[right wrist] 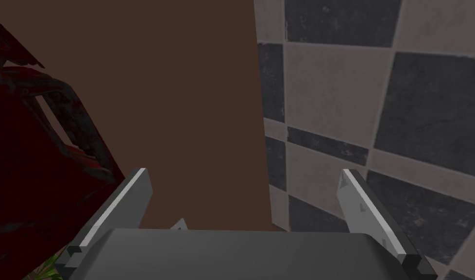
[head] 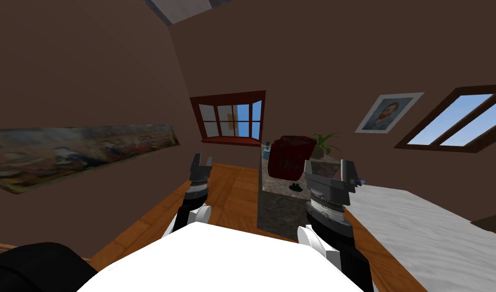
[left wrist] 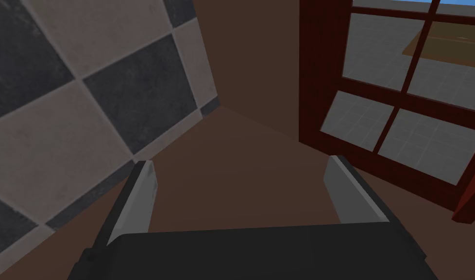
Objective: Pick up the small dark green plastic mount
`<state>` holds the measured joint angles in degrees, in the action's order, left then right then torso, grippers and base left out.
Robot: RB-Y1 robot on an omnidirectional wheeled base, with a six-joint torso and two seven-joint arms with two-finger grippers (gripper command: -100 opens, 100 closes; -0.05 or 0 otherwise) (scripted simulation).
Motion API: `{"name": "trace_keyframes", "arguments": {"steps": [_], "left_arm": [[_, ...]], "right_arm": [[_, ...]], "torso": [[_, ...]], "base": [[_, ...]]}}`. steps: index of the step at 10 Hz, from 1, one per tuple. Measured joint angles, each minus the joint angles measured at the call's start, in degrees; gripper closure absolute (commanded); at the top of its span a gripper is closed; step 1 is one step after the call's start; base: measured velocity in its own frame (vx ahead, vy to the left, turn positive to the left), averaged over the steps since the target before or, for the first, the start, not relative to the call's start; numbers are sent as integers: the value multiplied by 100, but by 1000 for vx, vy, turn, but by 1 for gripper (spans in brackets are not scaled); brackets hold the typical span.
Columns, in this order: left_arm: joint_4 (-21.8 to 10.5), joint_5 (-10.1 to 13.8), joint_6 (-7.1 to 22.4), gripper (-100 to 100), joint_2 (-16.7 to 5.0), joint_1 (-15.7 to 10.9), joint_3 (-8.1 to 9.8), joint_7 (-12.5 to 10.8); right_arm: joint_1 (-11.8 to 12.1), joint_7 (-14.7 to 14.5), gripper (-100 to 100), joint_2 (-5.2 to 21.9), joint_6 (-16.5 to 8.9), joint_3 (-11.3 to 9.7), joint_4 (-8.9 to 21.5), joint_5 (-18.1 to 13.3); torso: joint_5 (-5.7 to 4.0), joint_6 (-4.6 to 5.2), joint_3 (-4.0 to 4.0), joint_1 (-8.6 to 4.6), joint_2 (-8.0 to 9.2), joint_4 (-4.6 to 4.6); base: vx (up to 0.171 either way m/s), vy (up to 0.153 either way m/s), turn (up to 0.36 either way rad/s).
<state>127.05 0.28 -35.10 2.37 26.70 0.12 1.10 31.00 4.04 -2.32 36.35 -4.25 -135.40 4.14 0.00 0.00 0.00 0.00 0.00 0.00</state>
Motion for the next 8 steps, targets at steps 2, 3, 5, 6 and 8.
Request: {"name": "trace_keyframes", "arguments": {"steps": [2,3,5,6,8], "left_arm": [[0,0,0,0,-1,-1,0,0],[0,0,0,0,-1,-2,1,0],[0,0,1,0,-1,-2,1,0],[0,0,1,0,-1,-2,1,0],[-1,0,1,0,-2,-3,1,0]], "right_arm": [[31,12,-100,225,22,-90,11,-73],[65,29,-100,368,51,-154,30,-126],[172,83,-100,675,145,-302,126,-254],[253,121,-100,838,207,-380,194,-325],[449,154,-100,1134,291,-627,359,-530]], "torso": [[-6,-1,15,-29,26,5],[-9,0,25,-42,44,9],[-12,-1,34,-52,59,13],[-14,0,41,-62,71,16],[-20,0,53,-84,91,21]], "base": [[-105,-97,102],[-130,-130,124],[-176,-141,186],[-237,-205,213],[-232,-183,235]]}}
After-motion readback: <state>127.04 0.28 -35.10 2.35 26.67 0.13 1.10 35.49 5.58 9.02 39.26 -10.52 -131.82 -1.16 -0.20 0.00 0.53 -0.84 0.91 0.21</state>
